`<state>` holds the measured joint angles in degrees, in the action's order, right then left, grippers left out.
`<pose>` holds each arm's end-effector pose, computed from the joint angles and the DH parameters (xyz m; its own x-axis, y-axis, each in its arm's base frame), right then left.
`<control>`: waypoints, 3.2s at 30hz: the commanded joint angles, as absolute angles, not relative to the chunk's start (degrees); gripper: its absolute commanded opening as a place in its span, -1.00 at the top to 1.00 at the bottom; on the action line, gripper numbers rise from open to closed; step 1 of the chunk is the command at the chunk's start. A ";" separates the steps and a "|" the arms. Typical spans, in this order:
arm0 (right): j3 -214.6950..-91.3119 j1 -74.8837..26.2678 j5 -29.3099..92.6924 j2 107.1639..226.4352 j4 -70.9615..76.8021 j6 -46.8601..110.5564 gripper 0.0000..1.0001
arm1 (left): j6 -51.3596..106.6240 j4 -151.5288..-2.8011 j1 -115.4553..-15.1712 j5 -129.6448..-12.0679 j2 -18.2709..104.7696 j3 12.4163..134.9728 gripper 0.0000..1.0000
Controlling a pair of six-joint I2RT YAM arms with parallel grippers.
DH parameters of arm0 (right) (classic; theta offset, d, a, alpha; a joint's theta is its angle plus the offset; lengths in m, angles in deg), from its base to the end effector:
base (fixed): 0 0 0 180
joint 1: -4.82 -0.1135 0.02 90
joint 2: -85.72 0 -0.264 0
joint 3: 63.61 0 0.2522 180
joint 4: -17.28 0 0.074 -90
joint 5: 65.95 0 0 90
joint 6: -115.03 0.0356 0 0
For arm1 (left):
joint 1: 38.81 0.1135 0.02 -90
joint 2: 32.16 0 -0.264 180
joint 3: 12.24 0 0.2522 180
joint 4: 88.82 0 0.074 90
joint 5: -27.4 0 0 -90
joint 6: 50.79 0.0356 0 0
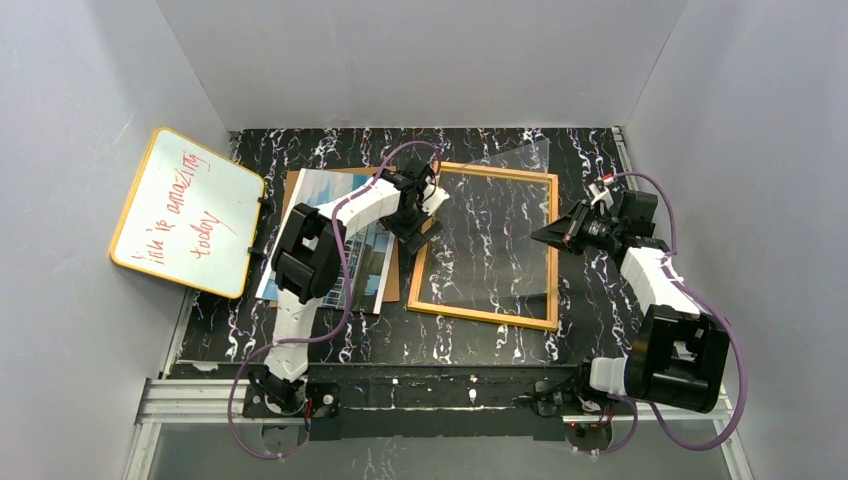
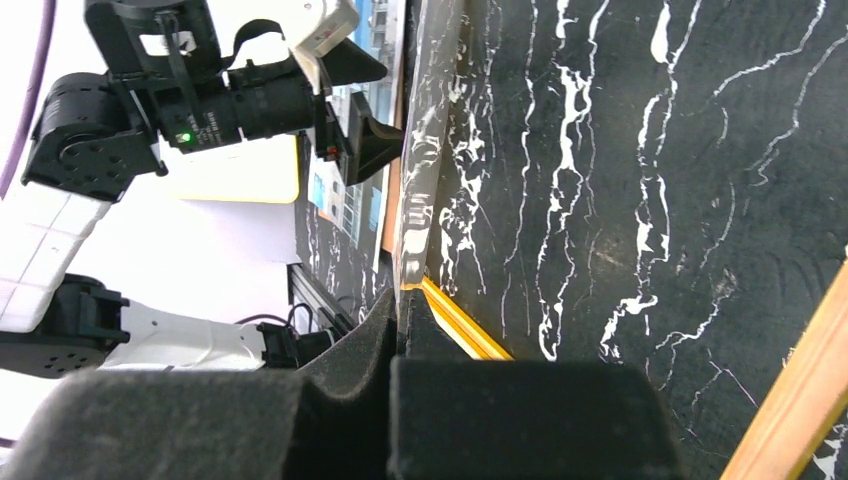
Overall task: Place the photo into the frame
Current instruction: Place the photo frame item in the photo frame.
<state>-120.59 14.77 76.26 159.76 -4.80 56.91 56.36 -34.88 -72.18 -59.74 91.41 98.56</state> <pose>0.2637 -0.0177 0.2329 -0.7909 0.4673 -0.3952 -0.0944 0.5448 0.8332 0.3812 -0.2489 0.1771 -0.5758 0.7319 -0.3643 0.7354 0.6584 0.1604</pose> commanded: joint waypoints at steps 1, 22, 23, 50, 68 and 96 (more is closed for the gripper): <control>-119.60 14.79 80.51 156.77 -0.14 58.92 0.97 | 54.72 -32.82 -72.33 -65.38 91.79 100.50 -0.90; -116.45 14.75 83.94 153.93 11.25 68.71 0.97 | 53.54 -32.08 -70.37 -67.04 91.15 101.33 -0.86; -116.27 14.75 83.91 153.92 11.39 68.71 0.97 | 53.54 -32.16 -70.37 -67.01 91.16 101.24 -0.86; -115.82 11.32 83.64 154.98 10.21 62.38 0.97 | 53.61 -32.04 -70.19 -66.30 92.25 101.36 -0.84; -113.99 11.24 73.80 158.11 2.78 57.58 0.78 | 54.46 -31.82 -70.19 -65.50 90.98 100.63 -0.84; -119.96 8.69 58.38 164.11 -10.07 47.52 -0.61 | 55.03 -31.88 -70.19 -65.09 91.25 100.70 -0.84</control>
<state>-117.07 9.99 61.81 163.10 -7.93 49.81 54.83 -32.67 -69.69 -63.87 92.26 100.26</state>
